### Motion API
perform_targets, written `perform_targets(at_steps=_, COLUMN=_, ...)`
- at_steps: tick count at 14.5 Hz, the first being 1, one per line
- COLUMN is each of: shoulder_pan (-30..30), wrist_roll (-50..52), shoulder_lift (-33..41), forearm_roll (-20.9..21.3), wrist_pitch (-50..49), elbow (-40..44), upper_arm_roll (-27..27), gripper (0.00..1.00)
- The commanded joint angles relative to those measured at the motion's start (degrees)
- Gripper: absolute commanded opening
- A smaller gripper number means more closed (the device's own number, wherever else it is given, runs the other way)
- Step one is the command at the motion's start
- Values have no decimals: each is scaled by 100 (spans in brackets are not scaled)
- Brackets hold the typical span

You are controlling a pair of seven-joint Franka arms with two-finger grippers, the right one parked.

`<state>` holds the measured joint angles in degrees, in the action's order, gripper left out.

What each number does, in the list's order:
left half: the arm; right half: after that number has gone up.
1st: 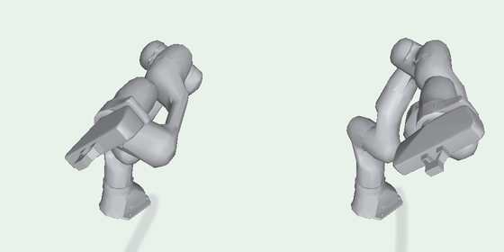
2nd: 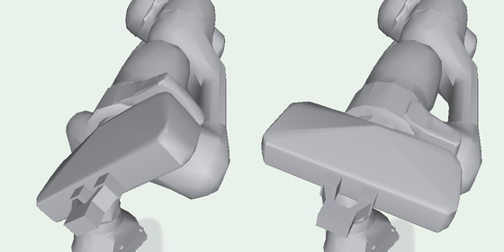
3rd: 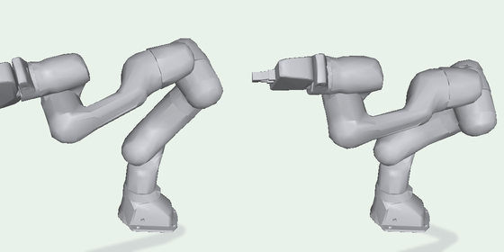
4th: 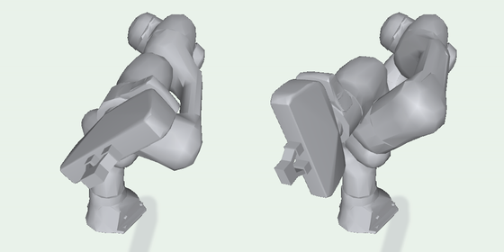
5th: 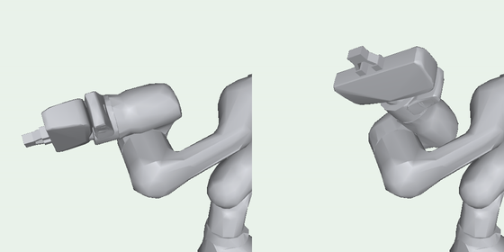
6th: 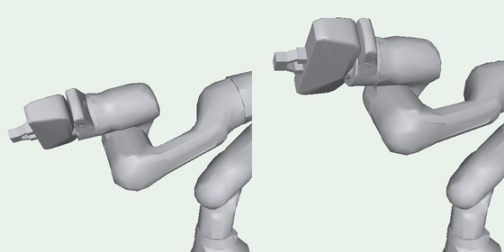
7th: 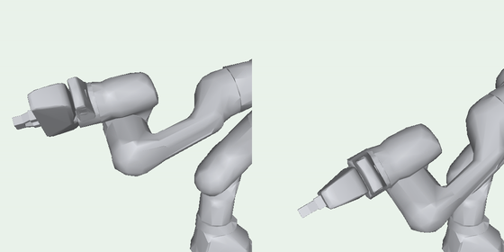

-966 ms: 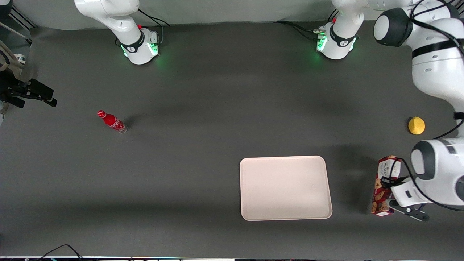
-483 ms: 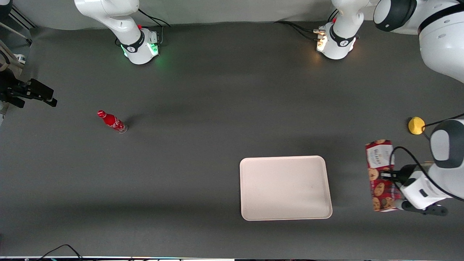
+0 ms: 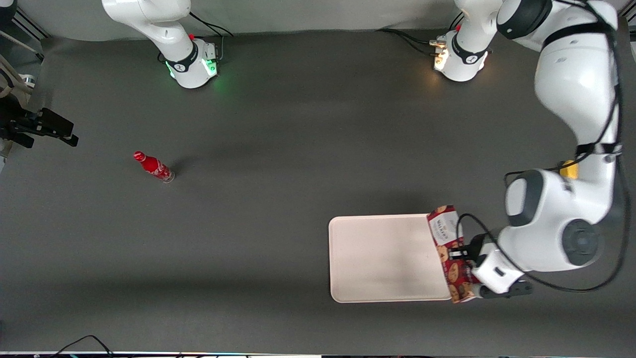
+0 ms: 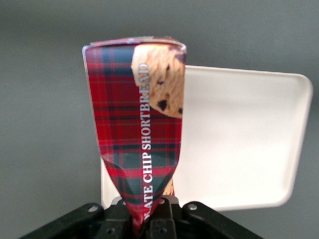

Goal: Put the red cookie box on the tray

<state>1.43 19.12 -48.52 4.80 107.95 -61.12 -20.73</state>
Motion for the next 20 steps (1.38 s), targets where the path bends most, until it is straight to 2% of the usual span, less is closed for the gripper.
perform_targets(at_steps=1, shoulder_pan=-11, wrist_roll=215, shoulder_lift=-340, forearm_roll=547, wrist_pitch=789, elbow=-515, upper_arm_roll=-28, gripper=0)
perform_targets(at_steps=3, shoulder_pan=24, wrist_roll=-82, shoulder_lift=-412, forearm_roll=802, wrist_pitch=728, elbow=-515, upper_arm_roll=-10, gripper=0)
perform_targets(at_steps=5, shoulder_pan=33, wrist_roll=-470, shoulder_lift=-465, forearm_roll=882, wrist_pitch=693, elbow=-558, upper_arm_roll=16, gripper=0)
perform_targets(at_steps=6, shoulder_pan=42, wrist_roll=-488, shoulder_lift=-491, forearm_roll=1030, wrist_pitch=736, elbow=-663, upper_arm_roll=25, gripper=89)
perform_targets(at_steps=7, shoulder_pan=51, wrist_roll=-454, shoulder_lift=-474, forearm_roll=1162, wrist_pitch=728, elbow=-717, upper_arm_roll=16, gripper=100)
perform_targets(at_steps=10, shoulder_pan=103, wrist_roll=-488, shoulder_lift=-316, forearm_roll=1146, wrist_pitch=186, elbow=-639, upper_arm_roll=7, gripper=100)
perform_targets(at_steps=13, shoulder_pan=244, wrist_roll=-533, shoulder_lift=271, forearm_roll=1102, wrist_pitch=-1130, elbow=-472, upper_arm_roll=-45, gripper=100)
perform_targets(at_steps=16, shoulder_pan=393, wrist_roll=-550, shoulder_lift=825, forearm_roll=672, wrist_pitch=-2573, elbow=159, upper_arm_roll=7, gripper=100)
perform_targets(at_steps=18, shoulder_pan=455, wrist_roll=-550, shoulder_lift=1194, forearm_roll=645, wrist_pitch=-3128, elbow=302, upper_arm_roll=16, gripper=100)
perform_targets(at_steps=20, shoulder_pan=551, wrist_roll=-1109, shoulder_lift=1677, forearm_roll=645, wrist_pitch=-3690, elbow=241, upper_arm_roll=121, gripper=100)
